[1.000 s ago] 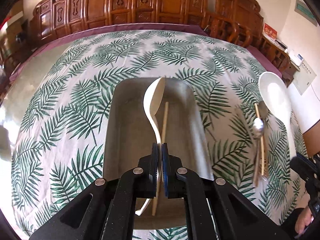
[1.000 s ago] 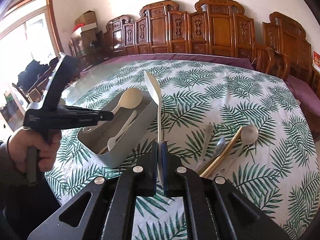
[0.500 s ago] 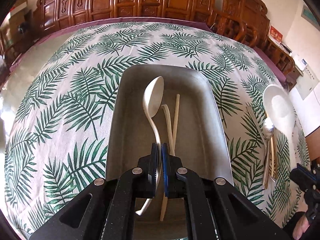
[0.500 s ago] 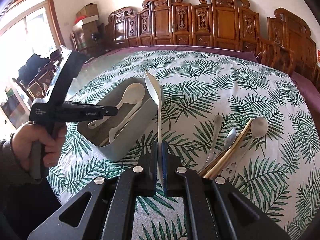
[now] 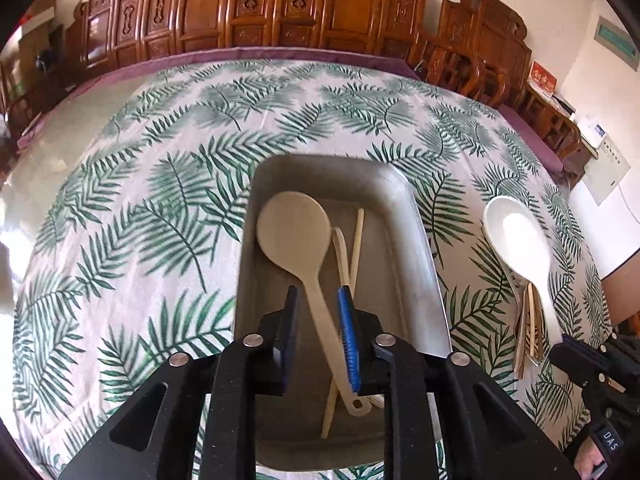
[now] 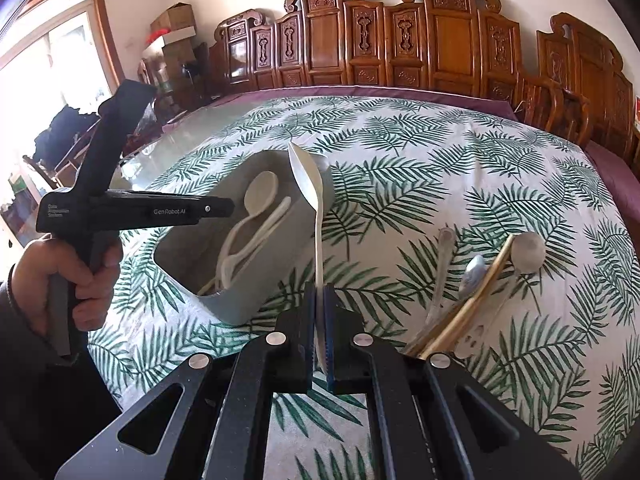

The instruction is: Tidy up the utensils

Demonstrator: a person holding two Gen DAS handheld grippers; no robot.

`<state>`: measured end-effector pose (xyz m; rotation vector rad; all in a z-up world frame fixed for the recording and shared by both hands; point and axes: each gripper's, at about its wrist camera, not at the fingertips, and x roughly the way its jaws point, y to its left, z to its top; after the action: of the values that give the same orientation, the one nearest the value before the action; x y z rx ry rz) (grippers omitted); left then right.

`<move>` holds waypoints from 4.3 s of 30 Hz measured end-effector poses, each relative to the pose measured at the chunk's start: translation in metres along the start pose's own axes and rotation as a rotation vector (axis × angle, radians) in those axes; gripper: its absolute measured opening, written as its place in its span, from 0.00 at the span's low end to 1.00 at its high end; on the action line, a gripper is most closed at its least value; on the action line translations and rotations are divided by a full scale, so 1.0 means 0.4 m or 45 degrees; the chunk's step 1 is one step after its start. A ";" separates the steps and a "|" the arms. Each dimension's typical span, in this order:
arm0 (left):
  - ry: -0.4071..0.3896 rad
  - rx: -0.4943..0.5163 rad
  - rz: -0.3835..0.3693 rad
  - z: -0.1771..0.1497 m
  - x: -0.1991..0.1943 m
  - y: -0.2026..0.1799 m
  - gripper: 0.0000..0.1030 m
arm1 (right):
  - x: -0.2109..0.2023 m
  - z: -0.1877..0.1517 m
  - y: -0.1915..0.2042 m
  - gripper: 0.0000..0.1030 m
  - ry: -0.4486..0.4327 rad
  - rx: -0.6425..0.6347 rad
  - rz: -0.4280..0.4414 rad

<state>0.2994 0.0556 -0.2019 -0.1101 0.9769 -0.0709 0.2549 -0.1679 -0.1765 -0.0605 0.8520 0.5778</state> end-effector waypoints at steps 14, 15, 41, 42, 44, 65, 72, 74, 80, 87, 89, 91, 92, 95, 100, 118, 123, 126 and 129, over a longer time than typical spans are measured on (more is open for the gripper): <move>-0.156 -0.010 0.031 0.039 -0.103 0.098 0.64 | 0.083 0.086 0.072 0.05 0.025 0.095 0.116; -0.169 -0.019 0.031 0.041 -0.111 0.109 0.71 | 0.089 0.090 0.077 0.05 0.028 0.105 0.120; -0.253 -0.039 0.064 0.050 -0.169 0.171 0.90 | 0.271 0.103 0.164 0.09 0.178 0.224 0.157; -0.253 -0.038 0.068 0.049 -0.170 0.172 0.90 | 0.269 0.102 0.168 0.09 0.172 0.211 0.162; -0.256 -0.038 0.073 0.050 -0.170 0.171 0.90 | 0.262 0.099 0.168 0.09 0.165 0.199 0.186; -0.242 0.028 0.031 0.052 -0.145 0.068 0.90 | 0.066 0.097 0.050 0.09 0.020 0.003 0.122; -0.234 0.115 -0.006 0.038 -0.133 -0.033 0.90 | -0.012 0.050 -0.140 0.25 -0.002 0.005 -0.163; -0.231 0.137 -0.020 0.030 -0.128 -0.061 0.90 | -0.025 0.032 -0.195 0.25 -0.015 0.032 -0.239; -0.214 0.166 -0.082 0.007 -0.115 -0.135 0.90 | -0.017 -0.017 -0.317 0.26 -0.010 0.213 -0.270; -0.175 0.269 -0.145 -0.035 -0.093 -0.236 0.90 | -0.001 -0.037 -0.362 0.33 0.018 0.266 -0.278; -0.160 0.293 -0.160 -0.045 -0.084 -0.258 0.90 | -0.008 -0.039 -0.361 0.38 0.026 0.271 -0.274; -0.142 0.323 -0.173 -0.060 -0.072 -0.284 0.90 | -0.017 -0.043 -0.352 0.39 0.018 0.277 -0.256; -0.133 0.334 -0.182 -0.066 -0.066 -0.294 0.89 | -0.020 -0.042 -0.346 0.39 0.017 0.279 -0.245; -0.105 0.352 -0.205 -0.077 -0.045 -0.318 0.83 | -0.020 -0.039 -0.333 0.39 0.018 0.260 -0.221; -0.071 0.373 -0.228 -0.076 -0.007 -0.350 0.73 | -0.023 -0.041 -0.353 0.39 0.026 0.253 -0.256; 0.108 0.322 -0.304 0.005 0.208 -0.521 0.40 | -0.023 -0.087 -0.475 0.40 0.070 0.393 -0.295; 0.110 0.313 -0.309 0.012 0.225 -0.533 0.32 | -0.019 -0.084 -0.469 0.40 0.068 0.392 -0.276; 0.122 0.279 -0.338 0.014 0.232 -0.519 0.29 | -0.019 -0.081 -0.466 0.40 0.064 0.390 -0.272; 0.125 0.243 -0.358 0.020 0.231 -0.506 0.15 | -0.018 -0.079 -0.463 0.40 0.062 0.387 -0.267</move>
<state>0.3556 -0.1547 -0.2483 -0.0679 1.0428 -0.4302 0.3227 -0.3364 -0.2246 0.1122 0.9597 0.2476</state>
